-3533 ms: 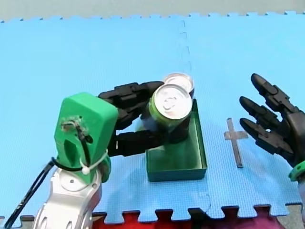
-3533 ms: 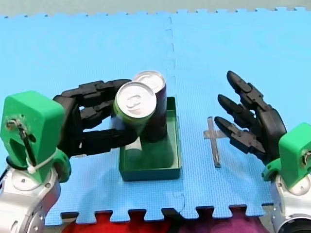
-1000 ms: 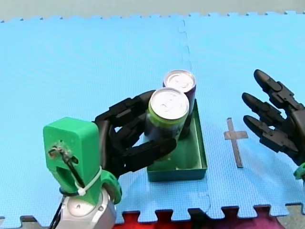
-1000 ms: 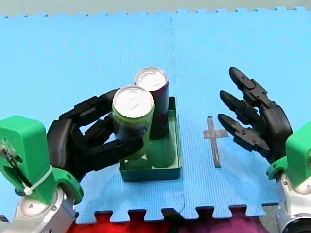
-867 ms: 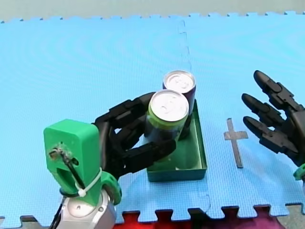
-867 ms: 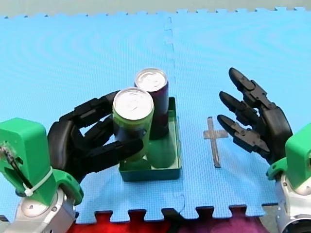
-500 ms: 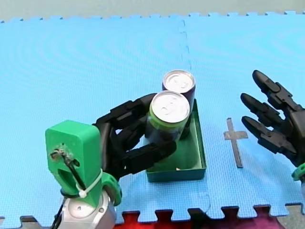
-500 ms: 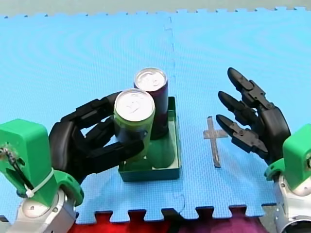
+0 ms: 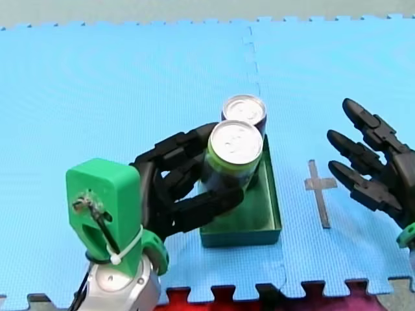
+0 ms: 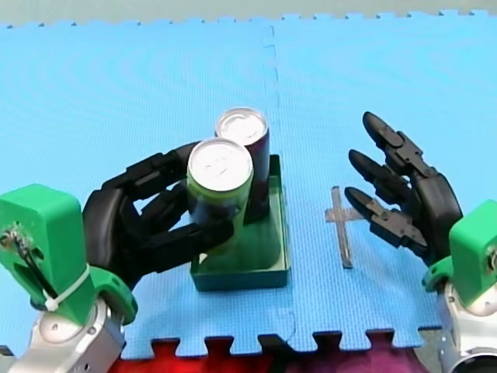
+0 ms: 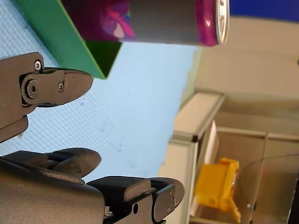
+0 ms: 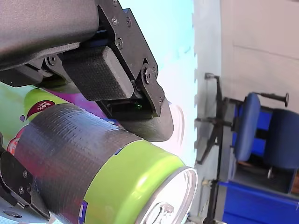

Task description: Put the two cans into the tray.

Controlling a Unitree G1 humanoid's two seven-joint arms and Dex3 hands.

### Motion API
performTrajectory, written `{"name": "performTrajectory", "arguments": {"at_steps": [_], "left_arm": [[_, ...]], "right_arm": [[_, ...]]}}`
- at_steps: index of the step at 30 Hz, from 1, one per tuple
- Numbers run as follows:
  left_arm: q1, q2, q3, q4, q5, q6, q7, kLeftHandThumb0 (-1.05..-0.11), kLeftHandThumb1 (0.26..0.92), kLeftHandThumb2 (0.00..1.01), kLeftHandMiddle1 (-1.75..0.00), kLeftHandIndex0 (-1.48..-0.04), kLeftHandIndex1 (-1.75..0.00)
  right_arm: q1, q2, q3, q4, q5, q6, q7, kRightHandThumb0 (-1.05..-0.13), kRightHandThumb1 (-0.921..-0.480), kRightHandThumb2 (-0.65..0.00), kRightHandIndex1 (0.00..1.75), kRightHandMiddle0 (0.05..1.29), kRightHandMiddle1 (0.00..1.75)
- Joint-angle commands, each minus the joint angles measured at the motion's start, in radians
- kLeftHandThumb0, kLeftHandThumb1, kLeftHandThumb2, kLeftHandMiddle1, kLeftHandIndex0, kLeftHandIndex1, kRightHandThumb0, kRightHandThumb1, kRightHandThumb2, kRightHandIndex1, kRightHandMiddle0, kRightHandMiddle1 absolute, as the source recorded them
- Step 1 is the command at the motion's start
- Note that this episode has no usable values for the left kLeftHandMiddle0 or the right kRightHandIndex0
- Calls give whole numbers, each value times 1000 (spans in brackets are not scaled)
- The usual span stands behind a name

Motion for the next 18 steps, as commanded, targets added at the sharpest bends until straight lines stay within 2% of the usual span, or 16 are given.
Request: {"name": "performTrajectory", "arguments": {"at_steps": [1, 7, 18], "left_arm": [[-11, -11, -3, -9, -3, -14, -2, -380, 774, 0, -2, -1261, 0], [-14, -5, -5, -6, -4, -27, -12, -378, 774, 0, -3, -1262, 0], [-4, -5, -10, -21, -4, -24, -12, -376, 774, 0, -3, -1263, 0]], "right_arm": [[-7, -5, -2, 7, 2, -5, 1, -1048, -921, -262, 1, 295, 0], [-11, -3, -4, 17, 2, -7, 0, -1048, -921, -260, 1, 296, 0], [-4, -2, 0, 4, -4, -12, -9, -1048, -921, -257, 2, 294, 0]]}}
